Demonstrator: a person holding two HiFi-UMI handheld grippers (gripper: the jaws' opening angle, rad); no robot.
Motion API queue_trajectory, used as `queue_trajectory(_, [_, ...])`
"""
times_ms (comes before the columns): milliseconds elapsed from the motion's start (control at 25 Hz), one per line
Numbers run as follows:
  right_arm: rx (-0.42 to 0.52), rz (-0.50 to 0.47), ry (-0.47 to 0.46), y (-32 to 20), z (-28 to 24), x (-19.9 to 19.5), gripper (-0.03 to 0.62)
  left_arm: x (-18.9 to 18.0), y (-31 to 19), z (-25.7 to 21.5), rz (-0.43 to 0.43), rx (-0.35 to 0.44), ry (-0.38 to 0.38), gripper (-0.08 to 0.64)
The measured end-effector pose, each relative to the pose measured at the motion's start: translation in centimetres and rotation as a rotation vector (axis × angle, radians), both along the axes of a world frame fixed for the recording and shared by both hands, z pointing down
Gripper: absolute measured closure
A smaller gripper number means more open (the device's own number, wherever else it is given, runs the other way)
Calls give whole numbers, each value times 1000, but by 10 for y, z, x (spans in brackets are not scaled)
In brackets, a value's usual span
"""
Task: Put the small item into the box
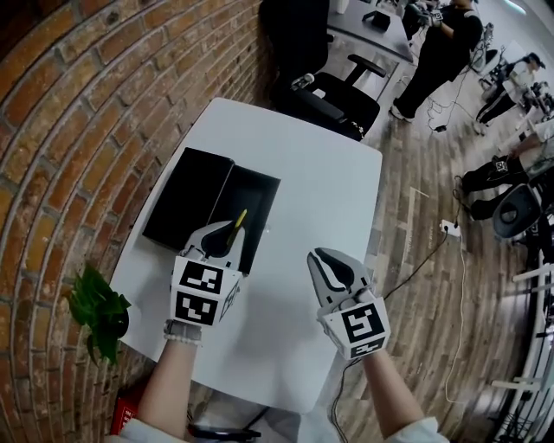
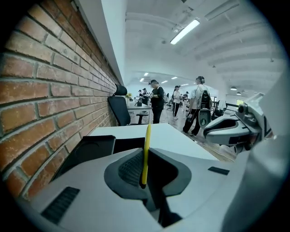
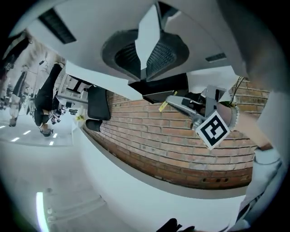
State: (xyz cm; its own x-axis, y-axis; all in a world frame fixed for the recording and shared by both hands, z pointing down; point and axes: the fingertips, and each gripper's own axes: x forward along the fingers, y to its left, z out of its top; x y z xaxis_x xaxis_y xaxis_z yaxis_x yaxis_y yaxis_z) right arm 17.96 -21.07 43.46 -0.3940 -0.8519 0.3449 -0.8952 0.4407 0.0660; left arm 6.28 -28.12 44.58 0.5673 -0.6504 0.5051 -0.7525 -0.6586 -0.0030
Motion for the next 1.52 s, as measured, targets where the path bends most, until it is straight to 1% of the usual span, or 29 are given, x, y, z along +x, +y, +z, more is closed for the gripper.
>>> queue_trajectory(320, [-3,-1,1,9,4,5,528,15,-8,37,4,-105,-79,515])
queue_trajectory(440, [-4,-5,-5,11,4,5,528,19,-9,52,8,-141,-126,515])
queue_trajectory(560, [-1,-10,-3,12,4,5,528,22,-9,62,22,-159,-173,515])
queue_trajectory(680, [1,-9,-7,13,3,7,528,27,-11,66,39,-155,-211,515])
queue_trajectory(880, [-7,-10,-9,15,6,7,528,29,-8,76,61,-208,-277,515])
queue_trajectory(1000, [-9,-12,-8,17,7,5,528,31,-5,77,79,-214,-306,515])
queue_trajectory(1160, [-9,-9,-7,18,7,5,528,34,-2,78,112,-214,-321,515])
queue_trajectory(1320, [11,-17,6,18,6,4,528,32,-3,77,97,-225,-303,515])
queue_trajectory(1440, [-4,-7,-2,19,5,5,528,32,-4,76,83,-231,-287,515])
queue_trajectory(1520, [-9,-2,-5,19,3,4,528,30,-6,73,66,-221,-277,515])
